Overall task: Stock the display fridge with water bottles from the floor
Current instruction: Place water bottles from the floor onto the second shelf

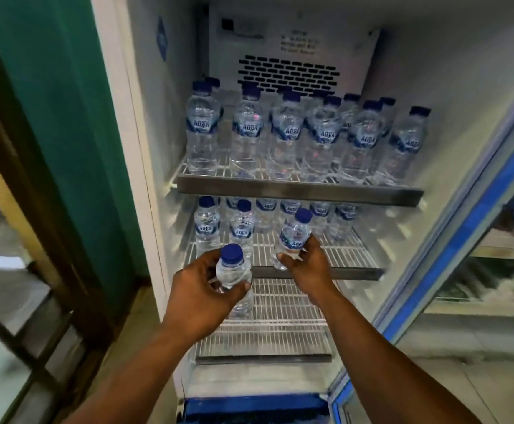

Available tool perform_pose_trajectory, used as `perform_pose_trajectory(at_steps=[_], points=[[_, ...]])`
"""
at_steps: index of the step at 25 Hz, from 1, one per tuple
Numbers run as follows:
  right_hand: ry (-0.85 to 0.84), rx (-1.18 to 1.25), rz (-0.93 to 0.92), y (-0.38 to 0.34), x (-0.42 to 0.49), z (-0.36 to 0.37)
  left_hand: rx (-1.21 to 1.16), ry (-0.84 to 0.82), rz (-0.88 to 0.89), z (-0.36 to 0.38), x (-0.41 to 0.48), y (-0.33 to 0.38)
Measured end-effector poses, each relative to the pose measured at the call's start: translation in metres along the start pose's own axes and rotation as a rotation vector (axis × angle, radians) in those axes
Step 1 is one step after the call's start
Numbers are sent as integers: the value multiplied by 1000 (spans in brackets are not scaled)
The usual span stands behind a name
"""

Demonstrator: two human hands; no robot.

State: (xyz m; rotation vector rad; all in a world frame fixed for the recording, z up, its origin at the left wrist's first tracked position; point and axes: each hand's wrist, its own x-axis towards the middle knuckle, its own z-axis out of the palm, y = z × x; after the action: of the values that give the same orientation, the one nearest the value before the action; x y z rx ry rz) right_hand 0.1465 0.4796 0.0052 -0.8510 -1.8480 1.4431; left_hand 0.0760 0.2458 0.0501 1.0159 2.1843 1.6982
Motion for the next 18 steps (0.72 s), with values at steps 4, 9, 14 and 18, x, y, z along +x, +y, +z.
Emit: perform_pose_trajectory(at_steps=[4,9,14,18], points=[[-69,-139,-22,13,38,8,42,24,-23,11,18,4],[-157,-207,-33,26,51,13,63,42,-44,15,27,10],[-160,-274,-72,27,52,12,86,50,-54,20,32,11],[-134,-295,-96,25,47,13,93,36,-50,34,34,13]])
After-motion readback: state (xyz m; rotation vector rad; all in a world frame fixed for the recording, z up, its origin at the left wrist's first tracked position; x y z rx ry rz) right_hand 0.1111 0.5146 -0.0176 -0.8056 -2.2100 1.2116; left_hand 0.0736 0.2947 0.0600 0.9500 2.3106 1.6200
